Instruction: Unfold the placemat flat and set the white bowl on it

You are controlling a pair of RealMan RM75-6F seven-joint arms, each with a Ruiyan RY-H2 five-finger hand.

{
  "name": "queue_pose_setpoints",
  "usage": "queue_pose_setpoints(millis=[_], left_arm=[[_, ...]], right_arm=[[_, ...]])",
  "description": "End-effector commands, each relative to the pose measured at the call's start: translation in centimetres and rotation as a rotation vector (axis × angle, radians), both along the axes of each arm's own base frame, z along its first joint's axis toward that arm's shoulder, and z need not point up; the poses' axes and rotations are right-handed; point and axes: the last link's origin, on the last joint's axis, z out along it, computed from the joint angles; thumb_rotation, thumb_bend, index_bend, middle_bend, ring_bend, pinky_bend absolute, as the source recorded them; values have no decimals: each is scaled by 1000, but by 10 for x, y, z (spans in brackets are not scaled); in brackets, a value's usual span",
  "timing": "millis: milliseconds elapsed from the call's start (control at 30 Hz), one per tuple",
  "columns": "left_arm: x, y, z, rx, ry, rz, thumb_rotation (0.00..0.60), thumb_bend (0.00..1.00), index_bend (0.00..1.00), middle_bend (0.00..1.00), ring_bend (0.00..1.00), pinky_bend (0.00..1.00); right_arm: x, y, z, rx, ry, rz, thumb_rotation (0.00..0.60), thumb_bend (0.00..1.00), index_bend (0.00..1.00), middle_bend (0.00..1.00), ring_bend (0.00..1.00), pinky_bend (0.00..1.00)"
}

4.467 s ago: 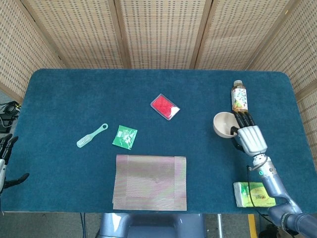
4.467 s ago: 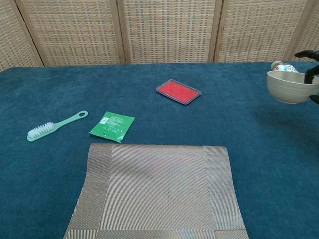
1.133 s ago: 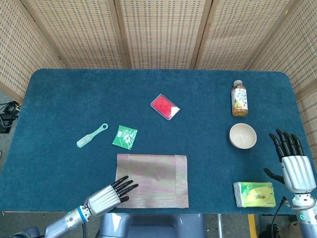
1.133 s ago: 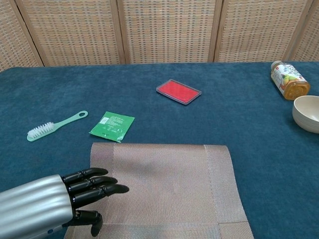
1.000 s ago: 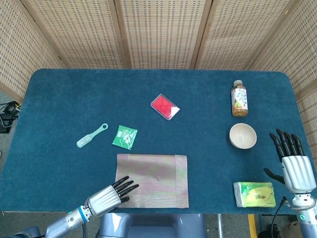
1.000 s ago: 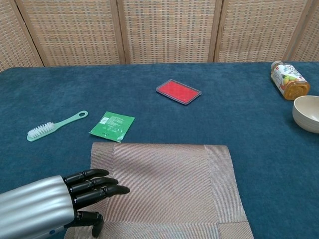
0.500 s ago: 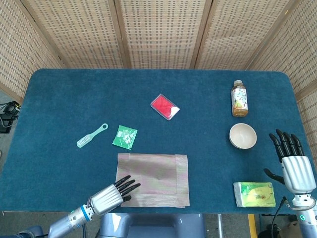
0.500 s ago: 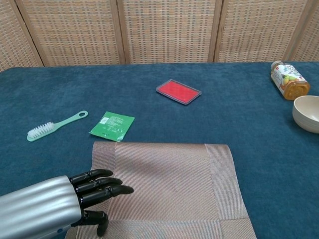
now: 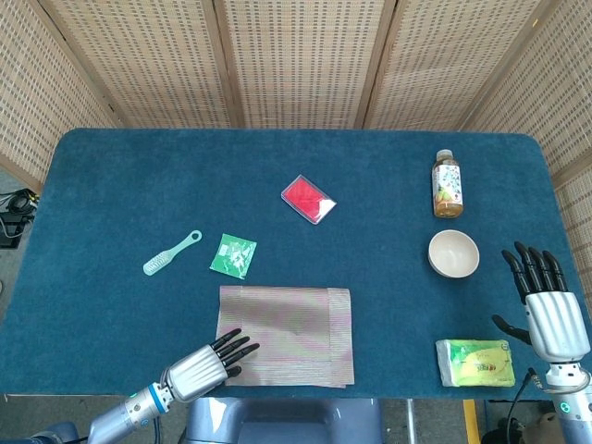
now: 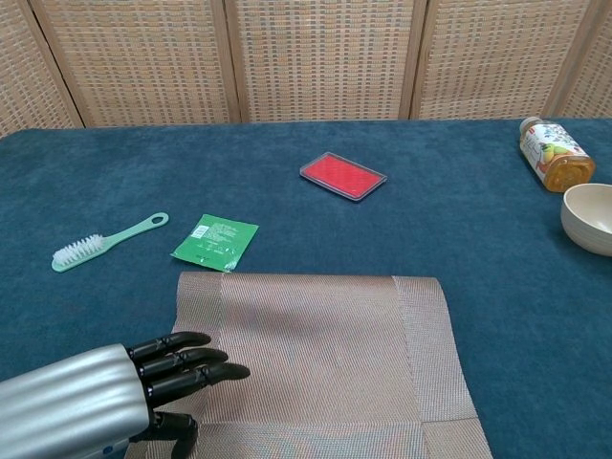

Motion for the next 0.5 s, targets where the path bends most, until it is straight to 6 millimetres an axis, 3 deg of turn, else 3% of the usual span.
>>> queue_pose_setpoints(millis=[33, 500], left_arm=[[-1, 0, 0, -3, -1, 7, 600, 401, 488, 0, 0, 0], [-2, 0, -2, 2, 3, 8, 600, 481, 517, 0, 0, 0]], right_arm=[[0, 0, 0, -1, 0, 0, 600, 0, 0, 0, 0, 0], [0, 0, 1, -1, -3, 2, 600, 0, 0, 0, 0, 0]])
